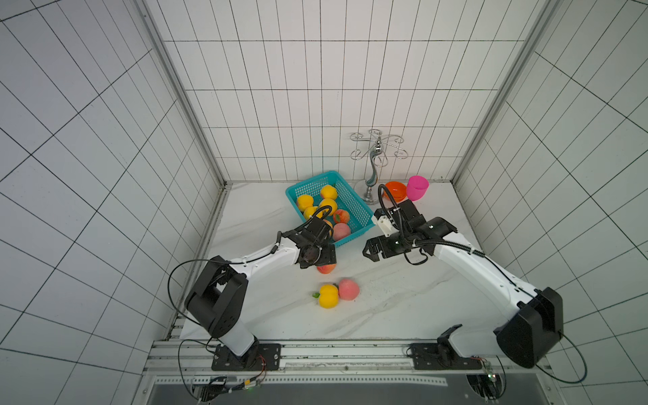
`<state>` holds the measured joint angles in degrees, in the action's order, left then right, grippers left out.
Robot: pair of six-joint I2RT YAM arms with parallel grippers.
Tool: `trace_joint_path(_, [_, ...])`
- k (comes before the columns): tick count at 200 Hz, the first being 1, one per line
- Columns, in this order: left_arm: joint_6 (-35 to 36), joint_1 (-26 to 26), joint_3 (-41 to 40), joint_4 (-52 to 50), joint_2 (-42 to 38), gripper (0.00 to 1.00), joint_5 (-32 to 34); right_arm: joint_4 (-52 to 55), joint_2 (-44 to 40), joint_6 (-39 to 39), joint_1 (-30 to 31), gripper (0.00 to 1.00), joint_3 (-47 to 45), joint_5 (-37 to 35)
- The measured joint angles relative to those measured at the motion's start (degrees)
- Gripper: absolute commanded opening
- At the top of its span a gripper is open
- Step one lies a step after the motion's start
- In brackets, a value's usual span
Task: Put the peaches into the basket
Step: Pick up the peach from the center of the board.
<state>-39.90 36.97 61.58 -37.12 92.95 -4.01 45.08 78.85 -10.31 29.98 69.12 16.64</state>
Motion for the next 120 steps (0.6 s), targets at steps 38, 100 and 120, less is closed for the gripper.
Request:
trace_joint_path(38, [0.09,0.02,0.00,1.01,0.44,0.86,-0.07,-2.08,-0.79,-1.07,0.00,0.99,-3.15,0.42])
trace_joint_path(100, [0.68,0.02,-0.46,3.39,3.98,0.85,-0.13,-2.58,-1.51,-1.92,0.00,0.99,-4.22,0.15])
trace_joint_path(120, [0.74,0.07,-0.46,3.87,4.00,0.84,-0.37,-2.58,-1.51,-2.19,0.00,0.99,-4.22,-0.15])
